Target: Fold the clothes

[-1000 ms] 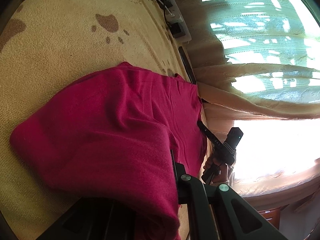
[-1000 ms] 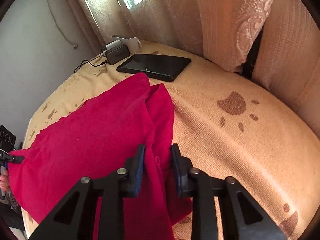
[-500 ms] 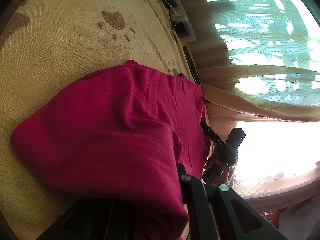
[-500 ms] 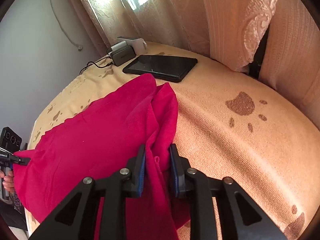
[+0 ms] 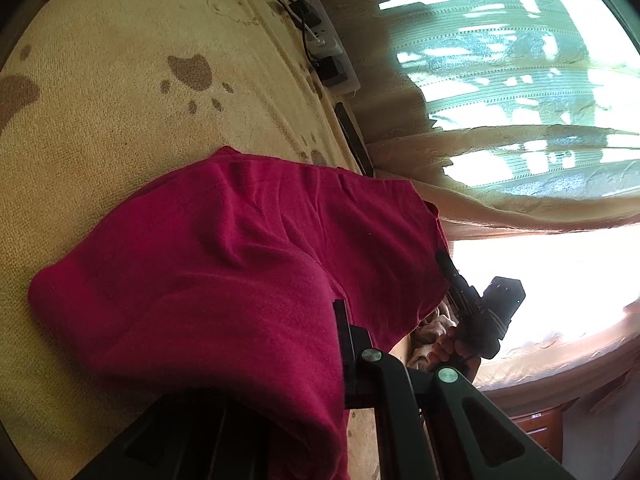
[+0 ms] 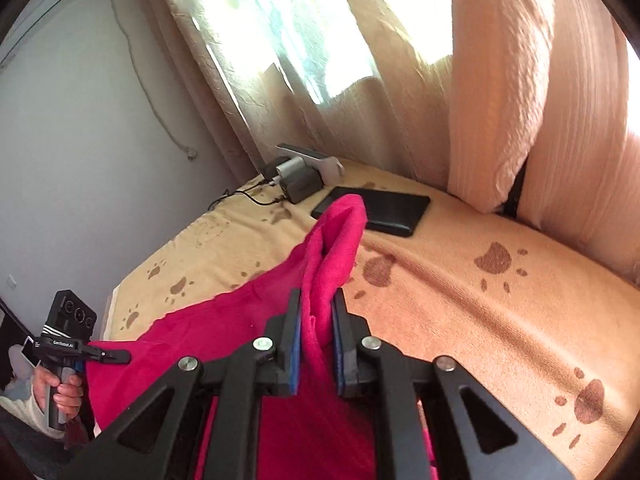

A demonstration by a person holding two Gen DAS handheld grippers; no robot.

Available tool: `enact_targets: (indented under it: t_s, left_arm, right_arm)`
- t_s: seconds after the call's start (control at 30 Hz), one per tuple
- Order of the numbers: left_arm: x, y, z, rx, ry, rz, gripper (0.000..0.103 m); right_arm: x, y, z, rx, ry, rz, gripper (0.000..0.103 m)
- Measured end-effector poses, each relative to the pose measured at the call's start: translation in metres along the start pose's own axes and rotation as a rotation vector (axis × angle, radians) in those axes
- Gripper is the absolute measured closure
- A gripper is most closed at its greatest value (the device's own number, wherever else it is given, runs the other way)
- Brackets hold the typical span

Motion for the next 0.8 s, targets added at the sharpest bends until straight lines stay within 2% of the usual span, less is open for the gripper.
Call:
enact_targets:
  t_s: [0.17,0.37,0.57,0.8]
  left_arm:
    - [0.015,0.017,-0.042,-0.028,0.064,0.066,0.094]
    - [0.051,0.018,-0.119,0.017,0.174,0.145,0.094]
    - [0.093,-0.01,-0.185,0.12,0.266,0.175,0.094]
    - [0.146,-0.071,-0.204,0.274,0.265,0.142,0.094]
  right_arm:
    - [0.015,-0.058,-0.018,-0.007,0.016,-0.084,0.09]
    - [0.022,-0.117,-0.003,0.023,-0.004,-0.148,0.09]
    - [0.029,-0.158,0.052,0.08,-0.04,-0.173,0.09]
    - [0.037,-0.181,0.151,0.121,-0.101,-0.175,0.09]
Point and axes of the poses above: each gripper's, at about its wrist camera, not at the fingertips, and z roughly the way its jaws point, y to its right, x to its top, the point moved 8 cm from there along z, roughly the way its jaws point, and after that the axes turned 10 degrees about x, right-handed, at the moved point
